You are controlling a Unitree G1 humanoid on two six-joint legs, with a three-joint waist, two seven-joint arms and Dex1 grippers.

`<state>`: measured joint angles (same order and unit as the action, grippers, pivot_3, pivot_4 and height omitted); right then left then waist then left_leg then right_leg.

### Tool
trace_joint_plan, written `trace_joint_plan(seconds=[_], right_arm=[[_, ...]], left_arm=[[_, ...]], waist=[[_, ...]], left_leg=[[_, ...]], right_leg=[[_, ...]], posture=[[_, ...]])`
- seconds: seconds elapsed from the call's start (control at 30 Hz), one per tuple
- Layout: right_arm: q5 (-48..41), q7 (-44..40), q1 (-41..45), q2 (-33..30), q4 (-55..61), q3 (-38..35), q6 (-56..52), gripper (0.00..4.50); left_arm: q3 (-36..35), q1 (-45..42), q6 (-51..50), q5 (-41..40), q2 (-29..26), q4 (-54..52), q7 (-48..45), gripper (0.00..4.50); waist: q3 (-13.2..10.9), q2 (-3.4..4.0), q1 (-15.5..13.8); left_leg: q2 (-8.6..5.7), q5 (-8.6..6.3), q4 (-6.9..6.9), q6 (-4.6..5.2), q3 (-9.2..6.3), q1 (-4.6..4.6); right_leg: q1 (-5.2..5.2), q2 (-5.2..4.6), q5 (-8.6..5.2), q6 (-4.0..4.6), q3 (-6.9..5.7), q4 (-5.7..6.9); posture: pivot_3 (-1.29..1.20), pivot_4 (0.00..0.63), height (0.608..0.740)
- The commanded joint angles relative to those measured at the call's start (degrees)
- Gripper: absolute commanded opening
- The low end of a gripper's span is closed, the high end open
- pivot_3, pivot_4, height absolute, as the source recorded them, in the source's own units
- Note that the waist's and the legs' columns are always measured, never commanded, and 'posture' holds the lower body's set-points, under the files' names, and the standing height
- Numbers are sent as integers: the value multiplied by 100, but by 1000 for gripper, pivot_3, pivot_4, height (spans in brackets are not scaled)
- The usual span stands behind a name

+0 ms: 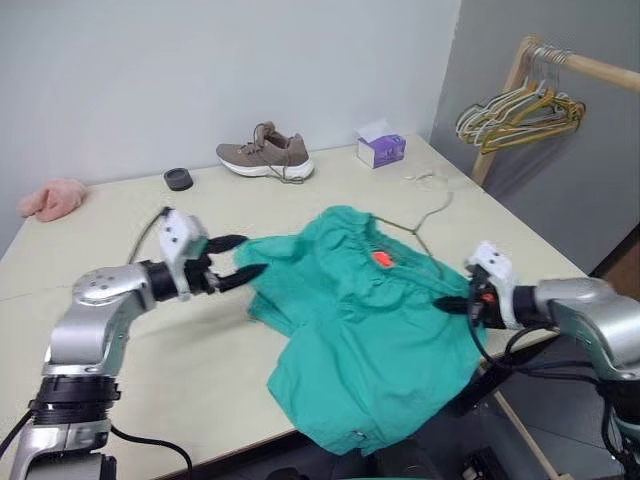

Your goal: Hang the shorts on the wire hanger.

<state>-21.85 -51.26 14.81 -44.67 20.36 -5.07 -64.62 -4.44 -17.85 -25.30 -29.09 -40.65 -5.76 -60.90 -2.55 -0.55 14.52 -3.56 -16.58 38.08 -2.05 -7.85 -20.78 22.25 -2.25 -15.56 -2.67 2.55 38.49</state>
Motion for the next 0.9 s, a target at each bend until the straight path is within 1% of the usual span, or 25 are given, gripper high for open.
trace_joint_plan(seconds=[0.03,0.1,0.17,0.23,0.37,0.5,0.6,0.67,0.77,0.83,0.9], right_arm=[[-200,425,-304,-64,385,-1000,-563,0],[-176,689,-641,-13,511,-1546,-755,0],[-152,878,-987,-29,593,-2068,-856,0],[-127,1060,-1271,-37,616,-2561,-1031,0],[-40,1342,-1777,-108,632,-3342,-1237,0],[211,1709,-1897,-295,413,-3918,-1346,0],[339,1924,-1703,-560,184,-4068,-1308,0],[402,2036,-1454,-769,12,-4026,-1210,0],[490,2264,-844,-1105,-382,-3817,-1054,0],[556,2364,-485,-1259,-744,-3616,-877,0],[731,2581,190,-1472,-1562,-3254,-460,0]], left_arm=[[337,-365,-630,-664,157,-850,-223,3724],[595,-587,-839,-811,285,-1012,-340,3724],[840,-804,-840,-749,385,-1033,-421,3724],[1006,-1062,-800,-592,579,-901,-281,3724],[1269,-1400,-588,-277,885,-773,-100,4478],[1514,-1614,-182,246,1288,-761,306,4478],[1612,-1848,-145,461,1672,-722,681,4478],[1684,-1943,-112,630,1828,-685,858,4478],[1833,-2008,-33,925,1985,-622,1093,4478],[1869,-2036,65,1067,2045,-601,1189,4478],[1893,-2053,140,1180,2120,-566,1279,4478]], waist=[[0,0,66],[2,4,147],[11,18,249],[19,31,359],[23,36,556],[25,39,750],[25,41,847],[24,39,948],[15,33,1088],[10,31,1137],[2,24,1220]], left_leg=[[1,0,0,1,4,1],[3,0,0,1,2,2],[6,0,0,1,10,8],[5,0,-2,1,16,19],[5,-1,-5,2,25,24],[1,-7,-4,13,34,23],[0,-13,-4,24,38,21],[3,-17,-8,31,34,30],[-2,-30,-18,47,50,83],[-12,-41,-20,66,63,89],[-11,-44,-18,70,64,98]], right_leg=[[0,0,-1,-1,2,1],[0,4,-3,-5,-2,6],[-5,9,-3,-5,0,7],[-15,13,-5,-7,-2,6],[-21,20,-9,-14,-6,3],[-22,18,-13,-20,-1,0],[-43,17,-14,-22,-1,-21],[-69,19,-14,-23,-8,-50],[-117,23,-26,-42,0,-71],[-128,21,-33,-54,11,-78],[-145,21,-35,-56,11,-86]], posture=[[-446,0,740],[-467,0,740],[-481,0,740],[-496,0,740],[-516,0,740],[-535,1,740],[-539,7,740],[-539,9,740],[-537,15,740],[-542,23,740],[-541,27,740]])
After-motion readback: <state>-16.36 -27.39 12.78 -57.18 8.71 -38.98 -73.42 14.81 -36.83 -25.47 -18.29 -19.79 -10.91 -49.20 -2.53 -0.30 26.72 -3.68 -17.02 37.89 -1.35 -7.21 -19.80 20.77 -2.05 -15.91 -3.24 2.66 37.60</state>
